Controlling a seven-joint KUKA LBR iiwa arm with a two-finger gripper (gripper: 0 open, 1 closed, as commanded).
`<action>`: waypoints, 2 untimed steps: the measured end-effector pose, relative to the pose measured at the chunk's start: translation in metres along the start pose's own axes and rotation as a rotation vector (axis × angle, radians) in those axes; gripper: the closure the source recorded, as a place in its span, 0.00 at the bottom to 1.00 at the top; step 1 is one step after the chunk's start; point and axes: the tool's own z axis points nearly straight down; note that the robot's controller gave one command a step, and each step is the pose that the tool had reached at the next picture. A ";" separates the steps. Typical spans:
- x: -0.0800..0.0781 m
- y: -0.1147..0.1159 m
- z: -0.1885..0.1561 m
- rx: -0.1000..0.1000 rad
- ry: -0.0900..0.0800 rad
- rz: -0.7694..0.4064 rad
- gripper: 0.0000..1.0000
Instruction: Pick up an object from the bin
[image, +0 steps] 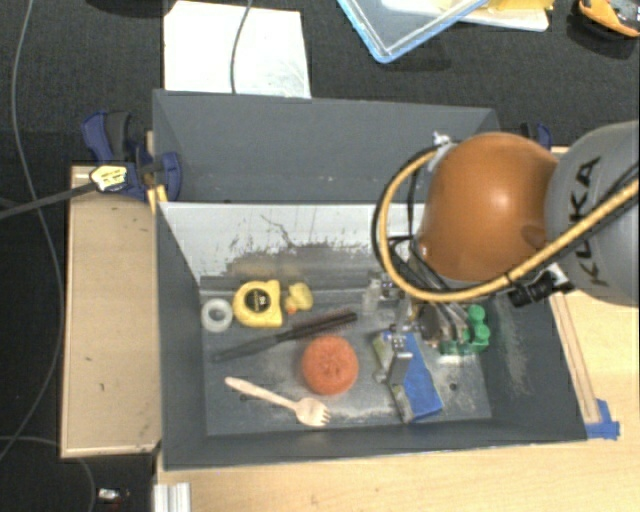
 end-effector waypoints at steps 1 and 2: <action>-0.001 0.000 -0.004 -0.001 -0.008 0.004 0.00; -0.001 0.013 0.070 -0.003 -0.013 0.108 0.00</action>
Offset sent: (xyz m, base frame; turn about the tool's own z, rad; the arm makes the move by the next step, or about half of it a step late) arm -0.0032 0.0241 -0.1308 0.1918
